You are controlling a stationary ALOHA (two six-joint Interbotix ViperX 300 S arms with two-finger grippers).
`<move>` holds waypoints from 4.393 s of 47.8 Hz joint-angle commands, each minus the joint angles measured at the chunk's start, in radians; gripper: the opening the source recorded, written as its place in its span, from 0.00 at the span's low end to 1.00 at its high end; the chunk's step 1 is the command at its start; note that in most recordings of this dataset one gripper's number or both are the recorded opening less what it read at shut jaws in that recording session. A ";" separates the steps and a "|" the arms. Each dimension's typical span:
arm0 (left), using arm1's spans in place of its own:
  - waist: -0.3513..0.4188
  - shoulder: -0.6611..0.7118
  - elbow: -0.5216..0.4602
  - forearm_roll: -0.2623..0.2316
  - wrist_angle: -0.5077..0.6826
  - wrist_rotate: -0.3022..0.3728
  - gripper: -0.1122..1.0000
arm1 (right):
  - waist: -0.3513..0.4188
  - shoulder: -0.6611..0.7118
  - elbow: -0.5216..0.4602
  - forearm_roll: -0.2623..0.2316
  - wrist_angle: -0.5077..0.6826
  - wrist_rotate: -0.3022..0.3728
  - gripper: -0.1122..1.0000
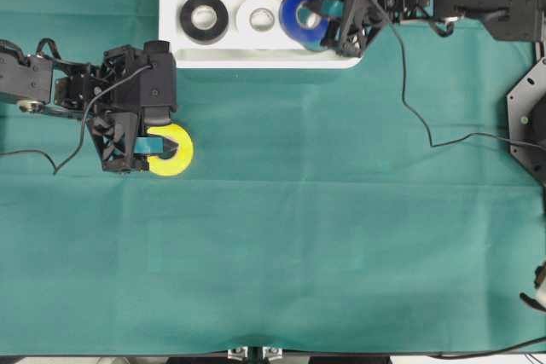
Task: Put the tape alternately from left to right into the white case.
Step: 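Carry the blue roll into the case's top-right slot and release it, then withdraw the right gripper from the case to the right, then lower the left gripper into the yellow roll's hole and grasp it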
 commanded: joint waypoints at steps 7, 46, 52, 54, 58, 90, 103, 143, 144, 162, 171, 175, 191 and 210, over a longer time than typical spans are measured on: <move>-0.005 -0.011 -0.009 -0.002 -0.012 0.000 0.94 | -0.078 -0.009 -0.012 -0.003 -0.051 -0.003 0.35; -0.003 -0.011 -0.011 -0.003 -0.012 0.000 0.94 | -0.209 0.094 -0.052 -0.025 -0.054 -0.005 0.35; -0.005 -0.011 -0.011 -0.003 -0.014 0.000 0.94 | -0.207 0.094 -0.048 -0.037 -0.054 -0.006 0.35; -0.005 -0.011 -0.011 -0.003 -0.012 0.000 0.94 | -0.209 0.094 -0.046 -0.038 -0.054 -0.006 0.35; -0.005 -0.011 -0.012 -0.003 -0.012 0.000 0.94 | -0.209 0.094 -0.044 -0.038 -0.054 -0.006 0.35; -0.005 -0.011 -0.008 -0.003 -0.012 -0.026 0.94 | -0.209 0.094 -0.038 -0.038 -0.084 -0.015 0.89; -0.005 -0.009 -0.009 -0.003 -0.012 -0.026 0.94 | -0.207 0.089 -0.031 -0.038 -0.087 -0.015 0.89; -0.005 -0.011 -0.008 -0.003 -0.012 -0.025 0.94 | 0.170 -0.123 0.121 -0.038 -0.097 -0.005 0.88; -0.005 -0.011 -0.008 -0.003 -0.012 -0.026 0.94 | 0.181 -0.126 0.126 -0.038 -0.100 -0.005 0.88; -0.005 -0.011 -0.009 -0.003 -0.012 -0.028 0.94 | 0.299 -0.143 0.173 -0.034 -0.133 0.008 0.88; -0.005 -0.011 -0.009 -0.003 -0.014 -0.028 0.94 | 0.321 -0.141 0.184 -0.034 -0.133 0.012 0.88; -0.005 -0.011 -0.011 -0.003 -0.012 -0.028 0.94 | 0.321 -0.141 0.186 -0.034 -0.133 0.011 0.88; -0.031 -0.009 -0.008 -0.006 -0.012 -0.032 0.94 | 0.321 -0.141 0.186 -0.032 -0.133 0.011 0.88; -0.083 -0.009 0.012 -0.008 -0.012 -0.140 0.94 | 0.321 -0.130 0.184 -0.034 -0.137 0.011 0.88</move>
